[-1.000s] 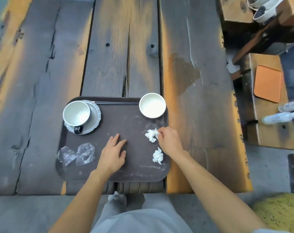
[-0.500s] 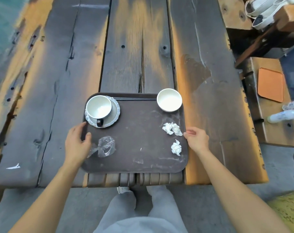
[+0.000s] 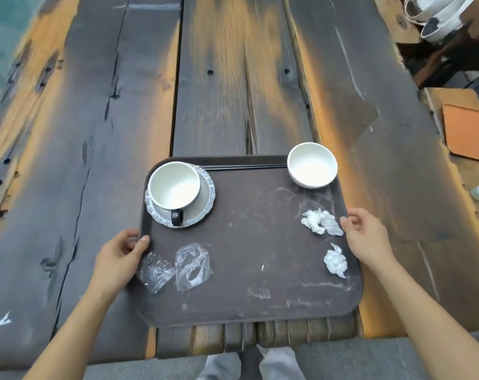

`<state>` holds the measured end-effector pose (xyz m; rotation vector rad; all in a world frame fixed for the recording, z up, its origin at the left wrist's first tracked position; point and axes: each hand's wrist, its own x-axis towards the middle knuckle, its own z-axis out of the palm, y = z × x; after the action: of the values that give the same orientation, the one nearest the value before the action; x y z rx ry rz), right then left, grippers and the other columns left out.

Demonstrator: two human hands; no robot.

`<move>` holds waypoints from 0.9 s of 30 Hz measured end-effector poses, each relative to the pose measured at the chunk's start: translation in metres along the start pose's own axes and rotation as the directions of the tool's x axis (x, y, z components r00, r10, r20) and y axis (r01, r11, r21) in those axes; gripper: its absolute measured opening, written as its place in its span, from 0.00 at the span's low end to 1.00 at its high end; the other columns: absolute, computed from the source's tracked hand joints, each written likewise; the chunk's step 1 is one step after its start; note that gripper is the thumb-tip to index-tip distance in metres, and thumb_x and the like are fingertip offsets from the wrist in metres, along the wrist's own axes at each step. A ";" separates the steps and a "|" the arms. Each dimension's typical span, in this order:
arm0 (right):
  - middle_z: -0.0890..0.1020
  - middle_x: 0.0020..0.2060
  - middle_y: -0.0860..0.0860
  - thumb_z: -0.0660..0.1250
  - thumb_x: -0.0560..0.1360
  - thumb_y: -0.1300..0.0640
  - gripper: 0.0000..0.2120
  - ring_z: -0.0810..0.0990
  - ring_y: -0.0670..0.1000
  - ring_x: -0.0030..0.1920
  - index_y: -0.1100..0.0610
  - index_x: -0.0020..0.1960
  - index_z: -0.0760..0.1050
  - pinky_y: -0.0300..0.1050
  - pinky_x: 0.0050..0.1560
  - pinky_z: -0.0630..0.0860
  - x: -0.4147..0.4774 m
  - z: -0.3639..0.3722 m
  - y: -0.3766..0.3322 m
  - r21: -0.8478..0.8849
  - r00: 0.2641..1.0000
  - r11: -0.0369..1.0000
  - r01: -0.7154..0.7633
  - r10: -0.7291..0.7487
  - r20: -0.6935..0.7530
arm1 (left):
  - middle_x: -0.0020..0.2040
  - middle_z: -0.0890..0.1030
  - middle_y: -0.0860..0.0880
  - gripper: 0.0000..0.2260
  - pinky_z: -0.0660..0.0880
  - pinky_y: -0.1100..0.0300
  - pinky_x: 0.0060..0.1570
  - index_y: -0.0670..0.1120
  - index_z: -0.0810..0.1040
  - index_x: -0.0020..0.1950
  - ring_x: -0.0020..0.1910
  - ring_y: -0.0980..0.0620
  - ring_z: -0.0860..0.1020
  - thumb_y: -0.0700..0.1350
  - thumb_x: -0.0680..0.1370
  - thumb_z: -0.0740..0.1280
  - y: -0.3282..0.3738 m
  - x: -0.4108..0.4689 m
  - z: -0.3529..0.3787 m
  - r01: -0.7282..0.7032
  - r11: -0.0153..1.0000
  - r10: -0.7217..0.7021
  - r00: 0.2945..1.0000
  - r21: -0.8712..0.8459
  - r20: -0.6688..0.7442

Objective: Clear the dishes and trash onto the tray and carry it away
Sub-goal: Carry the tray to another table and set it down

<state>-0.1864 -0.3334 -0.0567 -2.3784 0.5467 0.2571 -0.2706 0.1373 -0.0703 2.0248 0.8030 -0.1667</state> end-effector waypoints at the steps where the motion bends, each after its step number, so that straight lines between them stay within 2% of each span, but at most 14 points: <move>1: 0.82 0.45 0.50 0.64 0.80 0.55 0.12 0.80 0.56 0.49 0.57 0.62 0.77 0.49 0.51 0.71 0.000 0.003 0.000 -0.001 1.000 1.000 0.014 -0.014 -0.010 | 0.37 0.84 0.51 0.01 0.77 0.54 0.46 0.54 0.81 0.48 0.39 0.48 0.82 0.50 0.78 0.71 -0.001 0.000 0.002 -0.032 0.999 0.032 0.999 0.034 -0.019; 3: 0.81 0.44 0.50 0.62 0.82 0.54 0.13 0.78 0.55 0.48 0.58 0.64 0.75 0.46 0.49 0.67 0.001 0.008 0.000 -0.004 0.999 0.999 0.040 -0.041 -0.031 | 0.36 0.83 0.49 0.04 0.75 0.56 0.43 0.53 0.80 0.46 0.39 0.47 0.82 0.52 0.78 0.70 -0.003 0.000 0.005 -0.083 0.992 0.089 0.994 0.094 -0.057; 7: 0.80 0.43 0.51 0.59 0.83 0.54 0.15 0.77 0.57 0.50 0.60 0.65 0.74 0.48 0.50 0.67 0.003 0.017 0.003 -0.044 0.991 0.993 0.105 -0.108 -0.073 | 0.34 0.80 0.47 0.09 0.71 0.61 0.38 0.47 0.79 0.45 0.36 0.43 0.78 0.52 0.79 0.69 -0.006 0.002 0.013 -0.105 0.988 0.121 0.982 0.110 -0.144; 12: 0.78 0.38 0.45 0.57 0.83 0.54 0.14 0.76 0.56 0.48 0.61 0.62 0.73 0.47 0.49 0.66 0.005 0.022 0.007 -0.071 0.984 0.988 0.136 -0.143 -0.109 | 0.33 0.78 0.50 0.11 0.72 0.55 0.42 0.47 0.79 0.46 0.33 0.50 0.74 0.53 0.80 0.66 -0.004 -0.003 0.028 -0.125 0.977 0.167 0.950 0.170 -0.265; 15: 0.74 0.36 0.40 0.57 0.84 0.53 0.14 0.74 0.56 0.47 0.61 0.62 0.73 0.46 0.48 0.64 0.007 0.021 0.008 -0.077 0.984 0.987 0.144 -0.151 -0.097 | 0.33 0.78 0.50 0.12 0.73 0.52 0.43 0.47 0.78 0.45 0.34 0.46 0.76 0.55 0.80 0.65 -0.005 -0.005 0.031 -0.128 0.973 0.183 0.933 0.191 -0.310; 17: 0.74 0.36 0.40 0.56 0.84 0.53 0.13 0.74 0.56 0.48 0.60 0.61 0.72 0.46 0.48 0.63 0.008 0.021 0.008 -0.066 0.984 0.986 0.154 -0.159 -0.086 | 0.34 0.79 0.49 0.13 0.72 0.57 0.43 0.47 0.78 0.43 0.34 0.49 0.75 0.55 0.80 0.66 -0.005 -0.006 0.032 -0.136 0.973 0.191 0.927 0.185 -0.323; 19: 0.74 0.37 0.40 0.55 0.84 0.52 0.13 0.73 0.55 0.48 0.59 0.61 0.71 0.47 0.48 0.63 0.011 0.019 0.007 -0.057 0.984 0.985 0.161 -0.165 -0.068 | 0.34 0.79 0.49 0.13 0.68 0.71 0.38 0.46 0.78 0.43 0.37 0.51 0.74 0.54 0.79 0.67 -0.002 -0.008 0.034 -0.135 0.973 0.193 0.922 0.188 -0.335; 22: 0.75 0.38 0.42 0.55 0.84 0.51 0.12 0.73 0.55 0.48 0.57 0.60 0.69 0.48 0.47 0.64 0.013 0.014 0.003 -0.046 0.983 0.982 0.182 -0.183 -0.030 | 0.33 0.79 0.49 0.12 0.65 0.78 0.38 0.45 0.78 0.42 0.40 0.53 0.73 0.53 0.78 0.69 -0.001 -0.014 0.034 -0.132 0.967 0.204 0.914 0.220 -0.350; 25: 0.77 0.39 0.45 0.55 0.84 0.50 0.09 0.73 0.56 0.48 0.55 0.57 0.68 0.48 0.47 0.64 0.016 0.007 -0.001 -0.044 0.977 0.976 0.212 -0.212 -0.001 | 0.34 0.79 0.48 0.12 0.66 0.75 0.38 0.45 0.79 0.43 0.40 0.52 0.74 0.52 0.79 0.69 -0.002 -0.025 0.035 -0.132 0.969 0.203 0.905 0.208 -0.373; 27: 0.77 0.38 0.48 0.55 0.84 0.51 0.10 0.73 0.57 0.48 0.57 0.56 0.68 0.49 0.46 0.64 0.017 0.003 -0.007 -0.049 0.970 0.969 0.242 -0.242 0.009 | 0.34 0.79 0.47 0.12 0.68 0.66 0.37 0.45 0.79 0.43 0.39 0.51 0.74 0.53 0.79 0.68 -0.005 -0.035 0.033 -0.140 0.971 0.207 0.895 0.193 -0.395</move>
<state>-0.1683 -0.3322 -0.0603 -2.4632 0.2459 0.1665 -0.2947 0.0967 -0.0783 2.3109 0.8805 0.3227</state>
